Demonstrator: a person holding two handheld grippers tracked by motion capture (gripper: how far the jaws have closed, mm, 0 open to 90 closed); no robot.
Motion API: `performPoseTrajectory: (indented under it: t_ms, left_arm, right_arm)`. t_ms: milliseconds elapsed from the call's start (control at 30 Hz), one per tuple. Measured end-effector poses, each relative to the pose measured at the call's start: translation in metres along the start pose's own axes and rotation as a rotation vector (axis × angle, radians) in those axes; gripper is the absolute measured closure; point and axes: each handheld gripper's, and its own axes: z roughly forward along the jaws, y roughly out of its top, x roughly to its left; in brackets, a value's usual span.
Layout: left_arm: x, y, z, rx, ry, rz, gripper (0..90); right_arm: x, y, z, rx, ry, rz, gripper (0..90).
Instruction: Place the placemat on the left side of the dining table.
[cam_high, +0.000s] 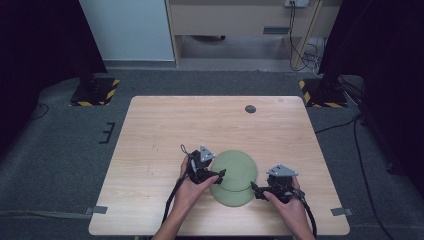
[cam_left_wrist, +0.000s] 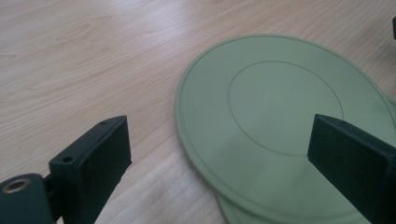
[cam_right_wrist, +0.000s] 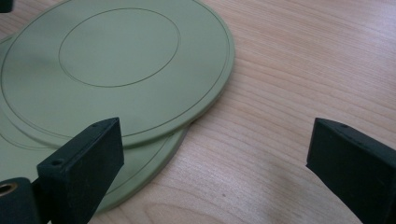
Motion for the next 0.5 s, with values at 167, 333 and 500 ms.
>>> performPoseTrajectory:
  t_ms: [167,333,500]
  left_arm:
    - [0.003,0.008,0.011,0.018,-0.003,-0.008,4.6]
    - [0.003,0.010,0.019,0.042,-0.013,0.002,5.0]
    - [0.004,0.009,0.025,0.071,-0.023,0.009,6.3]
  right_arm:
    - [-0.005,0.000,0.000,0.003,0.001,0.007,5.3]
    - [-0.013,-0.003,0.000,0.029,-0.017,0.013,6.0]
    - [-0.019,-0.005,-0.002,0.030,-0.023,0.028,6.0]
